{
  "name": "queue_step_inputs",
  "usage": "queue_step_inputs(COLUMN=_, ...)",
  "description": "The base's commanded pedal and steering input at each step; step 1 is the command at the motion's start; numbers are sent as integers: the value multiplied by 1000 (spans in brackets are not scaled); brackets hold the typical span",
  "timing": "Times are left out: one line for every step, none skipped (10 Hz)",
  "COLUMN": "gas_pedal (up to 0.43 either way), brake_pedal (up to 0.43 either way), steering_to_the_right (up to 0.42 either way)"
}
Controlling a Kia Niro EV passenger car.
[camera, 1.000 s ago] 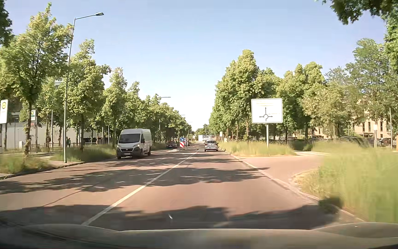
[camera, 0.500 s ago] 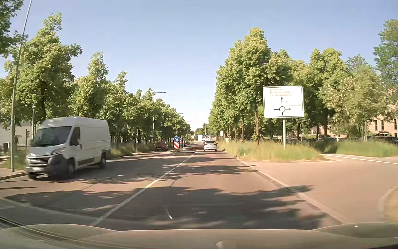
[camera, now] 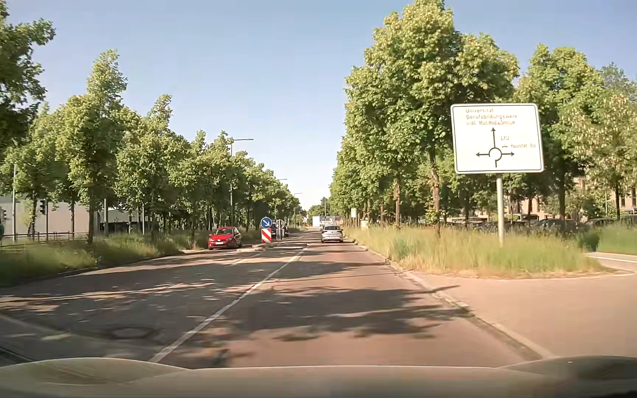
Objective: Follow the waypoints while adhering to traffic rules and regulations
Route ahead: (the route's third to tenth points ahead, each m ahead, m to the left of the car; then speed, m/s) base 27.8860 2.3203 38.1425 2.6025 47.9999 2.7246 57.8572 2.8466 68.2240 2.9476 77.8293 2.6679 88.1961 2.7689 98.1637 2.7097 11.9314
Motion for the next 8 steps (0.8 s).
queue_step_inputs(gas_pedal=59, brake_pedal=0, steering_to_the_right=1)
queue_step_inputs(gas_pedal=59, brake_pedal=0, steering_to_the_right=0)
queue_step_inputs(gas_pedal=59, brake_pedal=0, steering_to_the_right=-1)
queue_step_inputs(gas_pedal=59, brake_pedal=0, steering_to_the_right=-3)
queue_step_inputs(gas_pedal=59, brake_pedal=0, steering_to_the_right=-4)
queue_step_inputs(gas_pedal=59, brake_pedal=0, steering_to_the_right=-3)
queue_step_inputs(gas_pedal=59, brake_pedal=0, steering_to_the_right=-6)
queue_step_inputs(gas_pedal=59, brake_pedal=0, steering_to_the_right=-7)
